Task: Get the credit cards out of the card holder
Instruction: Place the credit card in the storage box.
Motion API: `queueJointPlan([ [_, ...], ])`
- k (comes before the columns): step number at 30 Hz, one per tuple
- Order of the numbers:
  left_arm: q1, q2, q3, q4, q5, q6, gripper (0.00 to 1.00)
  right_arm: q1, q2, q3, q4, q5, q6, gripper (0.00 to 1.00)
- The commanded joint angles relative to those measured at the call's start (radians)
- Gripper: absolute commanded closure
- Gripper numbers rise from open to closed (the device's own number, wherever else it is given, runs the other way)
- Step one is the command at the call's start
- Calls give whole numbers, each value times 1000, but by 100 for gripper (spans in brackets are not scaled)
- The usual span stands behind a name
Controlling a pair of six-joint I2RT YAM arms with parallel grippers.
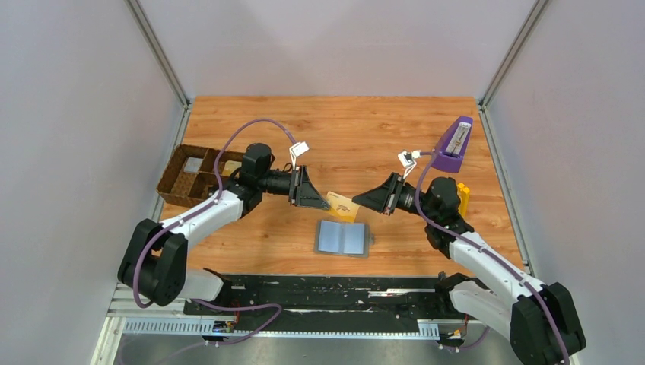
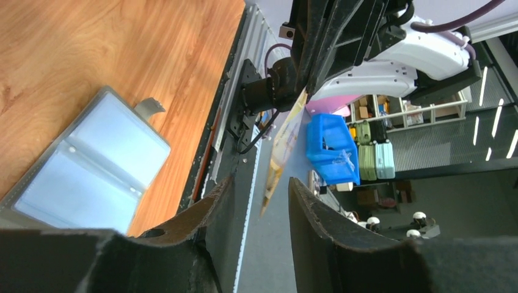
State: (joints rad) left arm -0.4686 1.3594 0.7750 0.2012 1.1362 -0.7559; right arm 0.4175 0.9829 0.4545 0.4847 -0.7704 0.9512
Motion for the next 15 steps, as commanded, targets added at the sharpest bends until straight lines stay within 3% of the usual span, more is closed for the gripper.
queueJointPlan([
  [1, 6, -26, -6, 167, -21, -100, 64, 0, -36, -28, 116, 77, 74, 100],
  [5, 38, -37, -2, 156, -38, -101, 98, 0, -53, -42, 77, 96, 66, 100],
  [7, 71, -44, 5, 116, -34, -78, 100, 1, -64, -50, 55, 106, 60, 95],
  [10, 136, -40, 59, -14, -6, 7, 100, 0, -89, -51, 17, 116, 37, 75],
  [15, 290, -21, 243, -516, 8, 372, 100, 0, -161, -18, -127, 119, -60, 38],
])
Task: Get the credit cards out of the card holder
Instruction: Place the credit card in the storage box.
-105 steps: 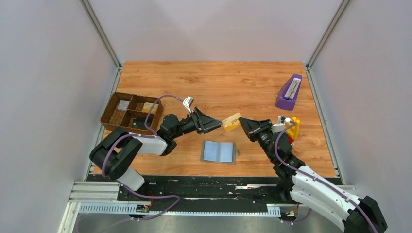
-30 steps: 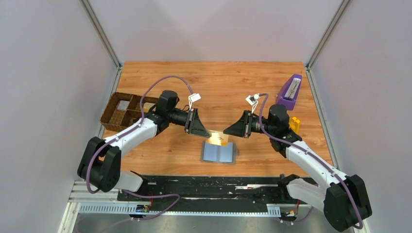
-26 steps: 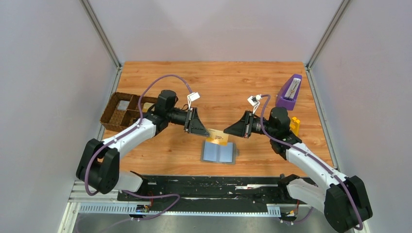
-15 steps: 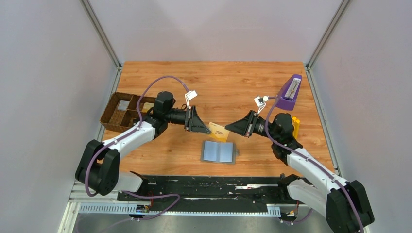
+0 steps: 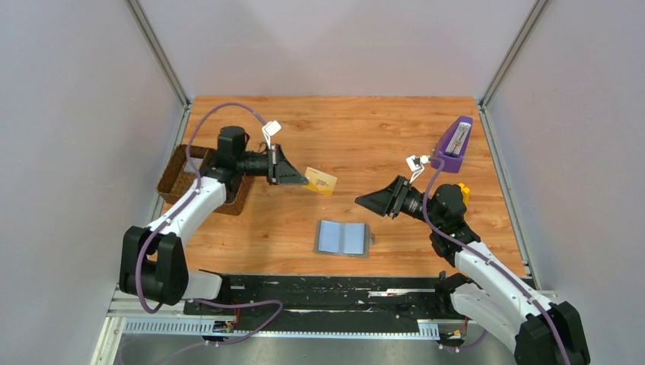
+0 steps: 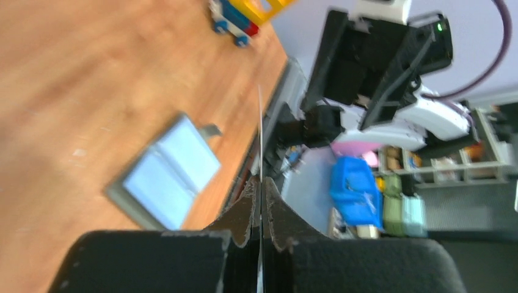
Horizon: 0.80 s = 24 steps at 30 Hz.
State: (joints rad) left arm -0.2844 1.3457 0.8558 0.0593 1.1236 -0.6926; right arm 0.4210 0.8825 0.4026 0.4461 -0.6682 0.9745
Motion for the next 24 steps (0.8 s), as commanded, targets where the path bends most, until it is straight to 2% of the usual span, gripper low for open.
queueJointPlan([
  [1, 134, 0, 189, -440, 21, 353, 100, -3, -75, 37, -111, 21, -97, 33],
  [2, 190, 19, 243, -569, 22, 454, 100, -4, -91, 37, -129, 23, -108, 28],
  [4, 263, 46, 320, -725, 6, 580, 100, -4, -119, 28, -147, 21, -119, 14],
  [5, 294, 52, 335, -747, -10, 608, 100, -4, -129, 23, -154, 17, -122, 8],
  [7, 354, 76, 372, -794, -35, 639, 100, -4, -148, 15, -181, 7, -131, 3],
  [11, 439, 175, 517, -987, -201, 793, 100, -4, -179, 14, -271, -25, -173, 0],
  [13, 478, 212, 552, -1001, -217, 814, 100, -4, -200, 7, -303, -41, -201, 0],
  [17, 537, 266, 600, -1007, -354, 826, 100, -4, -230, -13, -328, -57, -223, 0],
  [24, 632, 360, 654, -997, -354, 822, 100, -5, -215, -13, -341, -67, -260, 0],
])
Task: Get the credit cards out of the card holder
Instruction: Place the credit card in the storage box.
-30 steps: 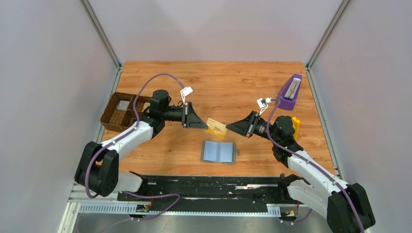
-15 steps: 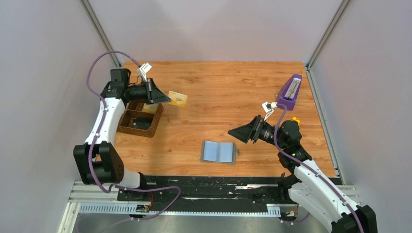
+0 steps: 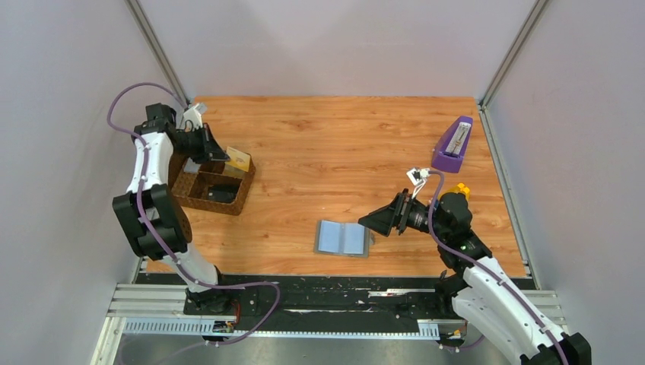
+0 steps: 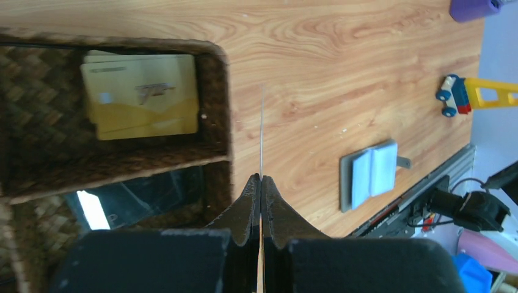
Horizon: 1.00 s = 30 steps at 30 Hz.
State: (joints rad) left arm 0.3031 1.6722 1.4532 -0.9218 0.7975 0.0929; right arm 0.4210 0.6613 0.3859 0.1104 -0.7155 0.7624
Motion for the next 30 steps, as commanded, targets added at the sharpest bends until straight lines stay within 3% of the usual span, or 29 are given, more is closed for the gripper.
queueJointPlan([
  [1, 57, 60, 72, -22, -28, 39, 100, -5, 10, 6, -6, -19, -51, 0],
  [14, 65, 285, 231, -95, -48, 82, 100, -4, 80, 41, -6, 22, -78, 0],
  [30, 64, 365, 228, -70, -22, 86, 100, -5, 112, 53, -5, 40, -99, 0],
])
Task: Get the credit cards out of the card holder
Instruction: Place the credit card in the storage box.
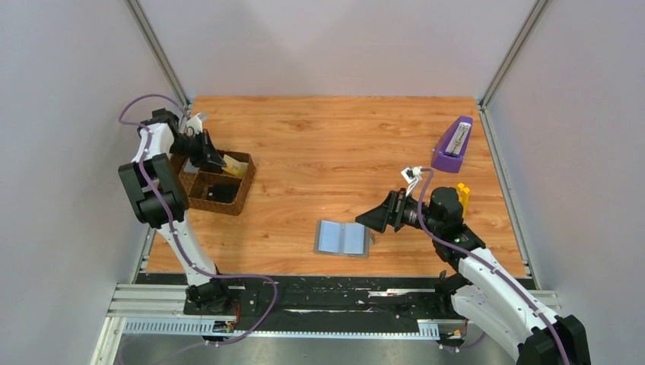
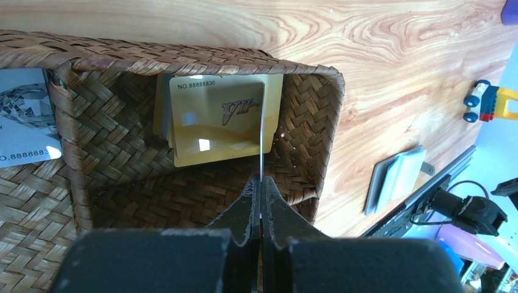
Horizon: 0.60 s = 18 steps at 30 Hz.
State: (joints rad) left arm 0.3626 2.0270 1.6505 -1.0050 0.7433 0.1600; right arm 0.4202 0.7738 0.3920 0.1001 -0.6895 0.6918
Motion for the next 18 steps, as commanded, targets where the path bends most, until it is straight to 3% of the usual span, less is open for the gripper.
queueJointPlan([
  [1, 4, 14, 31, 16, 34, 18, 100, -4, -1, 48, 6, 15, -28, 0],
  [16, 2, 79, 37, 37, 52, 20, 100, -4, 18, 62, 4, 35, -37, 0],
  [18, 2, 90, 45, 36, 46, 19, 96, -4, 23, 64, 7, 35, -34, 0],
])
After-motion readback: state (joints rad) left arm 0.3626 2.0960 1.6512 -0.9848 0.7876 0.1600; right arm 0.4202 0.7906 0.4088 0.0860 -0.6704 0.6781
